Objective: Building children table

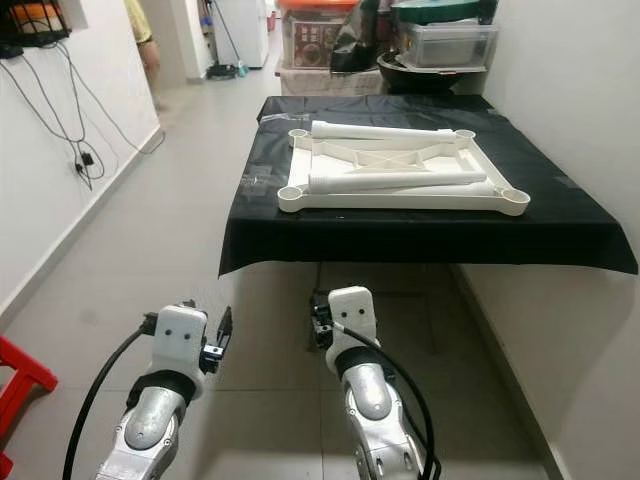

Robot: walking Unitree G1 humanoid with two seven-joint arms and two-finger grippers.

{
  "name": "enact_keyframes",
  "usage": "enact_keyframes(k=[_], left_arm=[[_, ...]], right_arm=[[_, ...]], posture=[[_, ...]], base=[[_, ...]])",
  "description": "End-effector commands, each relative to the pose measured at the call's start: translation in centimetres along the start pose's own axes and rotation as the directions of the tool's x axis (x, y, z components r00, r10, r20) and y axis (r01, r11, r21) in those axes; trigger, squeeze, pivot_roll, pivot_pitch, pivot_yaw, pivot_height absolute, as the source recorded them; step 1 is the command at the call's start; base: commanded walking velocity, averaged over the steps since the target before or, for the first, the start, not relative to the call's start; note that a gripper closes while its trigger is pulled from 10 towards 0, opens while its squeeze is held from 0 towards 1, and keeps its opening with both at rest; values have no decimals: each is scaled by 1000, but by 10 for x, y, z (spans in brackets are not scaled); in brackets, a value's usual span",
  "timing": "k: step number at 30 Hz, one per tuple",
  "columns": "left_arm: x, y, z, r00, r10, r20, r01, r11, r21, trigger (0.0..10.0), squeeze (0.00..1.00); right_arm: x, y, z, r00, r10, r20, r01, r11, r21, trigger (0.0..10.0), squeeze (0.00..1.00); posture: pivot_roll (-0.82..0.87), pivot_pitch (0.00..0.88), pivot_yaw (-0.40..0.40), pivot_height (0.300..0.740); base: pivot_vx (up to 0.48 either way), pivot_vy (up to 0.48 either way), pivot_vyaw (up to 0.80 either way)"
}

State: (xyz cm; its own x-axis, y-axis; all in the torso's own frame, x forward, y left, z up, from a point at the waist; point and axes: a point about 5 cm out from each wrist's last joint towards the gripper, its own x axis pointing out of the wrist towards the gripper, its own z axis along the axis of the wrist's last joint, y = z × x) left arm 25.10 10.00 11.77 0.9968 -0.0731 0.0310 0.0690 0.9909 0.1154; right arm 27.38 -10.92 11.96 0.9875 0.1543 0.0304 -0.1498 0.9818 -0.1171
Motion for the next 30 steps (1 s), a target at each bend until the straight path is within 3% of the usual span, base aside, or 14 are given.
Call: enact_keyframes(k=[1, 9, 10, 19, 24, 30], left_arm=[[1, -4, -2, 1000, -10, -15, 10, 999, -40, 10000, 1000], [2, -5, -3, 999, -11, -30, 11, 1000, -9, 10000, 1000], [3, -5, -4, 999, -10, -33, 10, 1000, -6, 10000, 0], [4, -5, -6, 998, -18, -53, 17, 1000, -19, 10000, 0], [5, -5, -8, 998, -23, -61, 21, 999, -38, 10000, 0], [5, -4, -12, 996, -20, -92, 16, 999, -52, 10000, 0]], right_arm=[[-2, 2, -1, 1000, -3, 13, 3, 1000, -2, 10000, 1000], [0, 2, -1, 1000, -14, 20, 14, 1000, -15, 10000, 1000], [0, 2, -2, 1000, -10, 13, 11, 1000, -21, 10000, 0], [0, -3, -9, 999, -41, -31, 42, 998, 36, 10000, 0], [1, -2, -9, 999, -27, -28, 28, 999, 27, 10000, 0], [2, 4, -10, 1000, 17, -25, -17, 1000, 1, 10000, 0]], posture=[[0, 0, -1, 740], [3, 0, -3, 740], [7, 0, -3, 740], [10, 0, -2, 740], [8, 0, -1, 740], [5, 0, 1, 740]], base=[[0, 0, 0], [0, 0, 0], [0, 0, 0], [0, 0, -174], [0, 0, -781], [0, -190, 0]])
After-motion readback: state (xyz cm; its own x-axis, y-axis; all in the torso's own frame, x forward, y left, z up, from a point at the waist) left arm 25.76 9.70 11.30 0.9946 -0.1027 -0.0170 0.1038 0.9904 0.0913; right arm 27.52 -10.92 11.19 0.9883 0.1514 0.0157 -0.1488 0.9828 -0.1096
